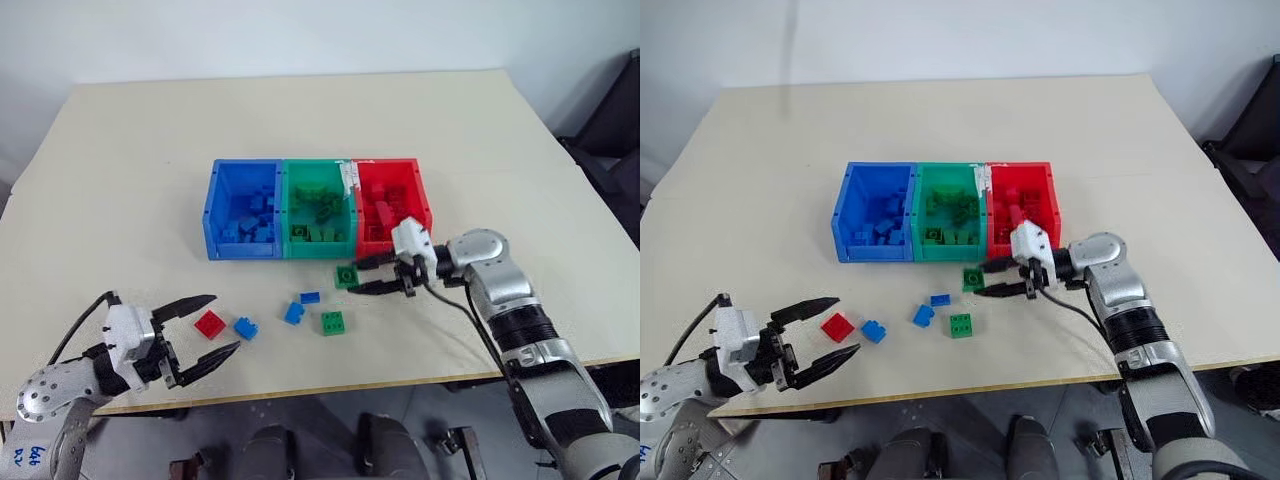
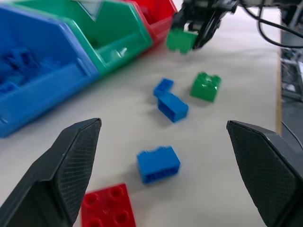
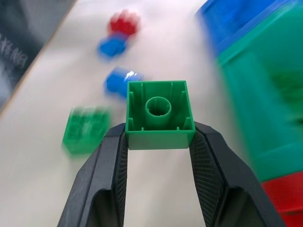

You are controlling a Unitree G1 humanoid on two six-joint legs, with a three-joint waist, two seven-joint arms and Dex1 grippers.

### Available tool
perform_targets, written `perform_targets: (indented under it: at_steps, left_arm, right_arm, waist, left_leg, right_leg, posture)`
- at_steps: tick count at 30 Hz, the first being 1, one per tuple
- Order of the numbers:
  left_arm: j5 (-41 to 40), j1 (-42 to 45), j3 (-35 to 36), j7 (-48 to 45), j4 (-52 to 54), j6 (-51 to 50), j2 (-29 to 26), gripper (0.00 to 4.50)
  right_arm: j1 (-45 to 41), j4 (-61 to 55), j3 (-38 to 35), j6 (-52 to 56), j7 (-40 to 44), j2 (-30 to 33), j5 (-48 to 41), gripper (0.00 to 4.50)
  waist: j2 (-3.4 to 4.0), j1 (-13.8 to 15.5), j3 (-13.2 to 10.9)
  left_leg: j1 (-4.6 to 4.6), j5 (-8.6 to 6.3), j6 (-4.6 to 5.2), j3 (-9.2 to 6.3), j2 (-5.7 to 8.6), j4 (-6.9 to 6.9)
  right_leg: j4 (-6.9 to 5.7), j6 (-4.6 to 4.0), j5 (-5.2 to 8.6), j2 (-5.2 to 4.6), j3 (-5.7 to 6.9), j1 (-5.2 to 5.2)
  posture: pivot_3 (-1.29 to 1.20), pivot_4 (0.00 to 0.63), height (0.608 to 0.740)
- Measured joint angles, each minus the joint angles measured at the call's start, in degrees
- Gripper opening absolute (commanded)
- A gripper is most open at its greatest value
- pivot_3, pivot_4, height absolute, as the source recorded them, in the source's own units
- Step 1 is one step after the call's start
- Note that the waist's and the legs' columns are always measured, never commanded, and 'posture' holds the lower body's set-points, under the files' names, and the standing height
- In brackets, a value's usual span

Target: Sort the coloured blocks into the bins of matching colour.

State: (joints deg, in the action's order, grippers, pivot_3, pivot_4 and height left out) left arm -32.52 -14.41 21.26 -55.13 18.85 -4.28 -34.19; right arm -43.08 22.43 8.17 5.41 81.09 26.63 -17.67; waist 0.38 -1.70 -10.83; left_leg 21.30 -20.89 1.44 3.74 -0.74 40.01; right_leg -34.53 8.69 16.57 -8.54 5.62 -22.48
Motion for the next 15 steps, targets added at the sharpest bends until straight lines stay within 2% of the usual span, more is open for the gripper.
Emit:
perform_targets:
  at_steps: [4, 6, 10, 15]
  left_arm:
    - [-0.91, -0.23, 1.48, 2.22, 0.04, -0.02, 1.0, 4.5]
    - [-0.95, -0.25, 1.49, 2.93, 0.04, -0.03, 1.68, 4.5]
    - [-0.99, -0.93, 2.09, 3.62, 0.04, -0.67, 1.65, 4.5]
    - [-1.07, -1.18, 2.95, 3.61, 0.04, -0.93, 1.07, 4.5]
  right_arm:
    - [-7.46, 1.67, -3.16, 4.71, -10.11, -3.99, -0.33, 1.46]
    - [-12.2, 5.39, -3.35, 4.12, -16.52, -6.34, 2.48, 1.46]
    - [-14.92, 11.83, -2.72, 0.35, -23.47, -8.46, 7.34, 1.46]
    - [-15.05, 16.31, -3.12, -1.13, -24.65, -9.6, 7.91, 3.13]
  waist:
    - [0.05, -0.36, -0.02]
    - [0.04, -0.43, -0.02]
    - [0.03, 0.0, -0.01]
    - [0.04, -0.18, -0.02]
  left_leg:
    - [-0.03, -0.01, -0.05, 0.1, -0.01, -0.01]
    - [-0.02, -0.02, -0.05, 0.11, -0.01, -0.01]
    - [0.02, -0.05, -0.04, -0.03, 0.05, -0.03]
    - [0.04, -0.07, -0.02, 0.0, 0.04, -0.05]
  right_leg:
    - [-0.19, -0.08, 0.04, -0.01, 0.01, -0.12]
    - [-0.26, -0.11, 0.06, -0.01, 0.03, -0.16]
    - [-0.34, -0.18, 0.07, -0.05, 0.21, -0.17]
    - [-0.31, -0.19, 0.07, -0.04, 0.34, -0.18]
  posture:
    - [0.0, 0.15, 0.74]
    - [0.0, 0.15, 0.74]
    - [0.0, 0.15, 0.74]
    - [0.0, 0.15, 0.74]
